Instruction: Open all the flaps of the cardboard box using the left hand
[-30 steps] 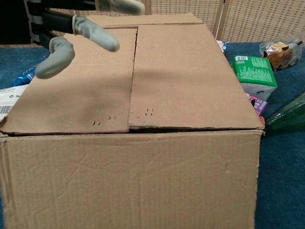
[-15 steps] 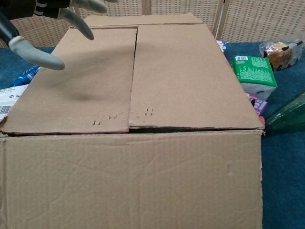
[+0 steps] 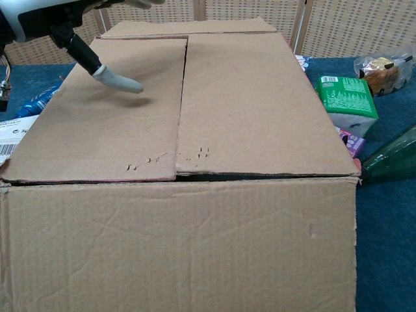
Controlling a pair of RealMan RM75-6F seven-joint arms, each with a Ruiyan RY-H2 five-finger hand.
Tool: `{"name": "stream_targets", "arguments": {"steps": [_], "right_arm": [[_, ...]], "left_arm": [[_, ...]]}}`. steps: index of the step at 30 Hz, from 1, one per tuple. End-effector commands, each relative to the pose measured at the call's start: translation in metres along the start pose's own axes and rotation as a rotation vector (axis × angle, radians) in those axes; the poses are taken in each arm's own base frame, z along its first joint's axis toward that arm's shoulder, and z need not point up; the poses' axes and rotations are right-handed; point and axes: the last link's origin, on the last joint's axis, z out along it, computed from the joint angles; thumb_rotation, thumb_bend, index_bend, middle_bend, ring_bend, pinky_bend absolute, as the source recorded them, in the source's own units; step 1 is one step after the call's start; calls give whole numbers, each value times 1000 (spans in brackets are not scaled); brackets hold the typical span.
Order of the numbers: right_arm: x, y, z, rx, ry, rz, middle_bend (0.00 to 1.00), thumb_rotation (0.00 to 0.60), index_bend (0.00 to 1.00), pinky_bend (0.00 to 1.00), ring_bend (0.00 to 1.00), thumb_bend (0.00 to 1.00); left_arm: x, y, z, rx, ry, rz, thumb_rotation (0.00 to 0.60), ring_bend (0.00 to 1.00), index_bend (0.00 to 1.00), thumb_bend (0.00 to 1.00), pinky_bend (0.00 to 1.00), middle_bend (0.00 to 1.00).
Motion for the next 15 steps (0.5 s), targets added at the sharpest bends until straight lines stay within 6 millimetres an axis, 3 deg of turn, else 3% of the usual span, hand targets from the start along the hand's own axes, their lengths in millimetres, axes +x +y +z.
{"name": "stream_targets", "arguments": {"steps": [1, 15], "right_arm": [[0, 1, 0, -1, 0, 2, 0, 600, 0, 0, 0, 0], [2, 2, 0, 0, -1, 14, 0, 600, 0, 0, 0, 0]], "left_arm": [[-1, 1, 6, -10, -3, 34, 600, 0, 0, 22, 80, 0], [-17, 6, 30, -46, -18, 137, 600, 0, 0, 22, 93, 0]]}}
